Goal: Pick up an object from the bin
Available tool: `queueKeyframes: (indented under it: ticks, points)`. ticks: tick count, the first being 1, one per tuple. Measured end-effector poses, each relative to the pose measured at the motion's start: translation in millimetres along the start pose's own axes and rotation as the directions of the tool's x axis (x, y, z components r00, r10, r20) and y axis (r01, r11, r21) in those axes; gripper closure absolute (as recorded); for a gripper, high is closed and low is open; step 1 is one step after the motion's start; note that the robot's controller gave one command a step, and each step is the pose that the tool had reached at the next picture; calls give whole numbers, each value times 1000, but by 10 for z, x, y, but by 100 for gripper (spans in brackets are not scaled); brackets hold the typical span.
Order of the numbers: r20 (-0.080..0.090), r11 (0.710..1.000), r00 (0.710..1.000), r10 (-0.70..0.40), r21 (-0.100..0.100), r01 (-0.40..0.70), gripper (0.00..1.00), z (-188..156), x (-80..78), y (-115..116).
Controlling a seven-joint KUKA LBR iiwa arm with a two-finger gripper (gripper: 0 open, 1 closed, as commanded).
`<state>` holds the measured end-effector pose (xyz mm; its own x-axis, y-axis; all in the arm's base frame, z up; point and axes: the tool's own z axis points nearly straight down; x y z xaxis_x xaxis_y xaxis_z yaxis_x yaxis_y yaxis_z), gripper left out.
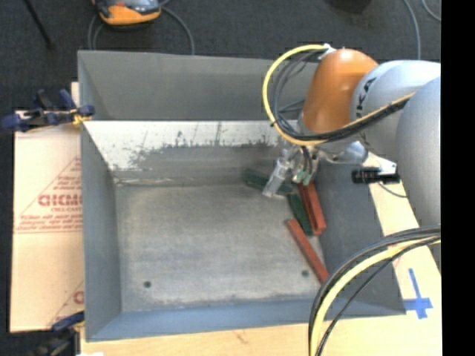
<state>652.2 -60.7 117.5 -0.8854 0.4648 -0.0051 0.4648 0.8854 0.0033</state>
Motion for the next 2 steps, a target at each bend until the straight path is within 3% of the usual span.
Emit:
queueKeyframes:
  ticks: [2]
  points:
    - [-2,1000,1000,-1,1,1,100,-124,-1,-2]
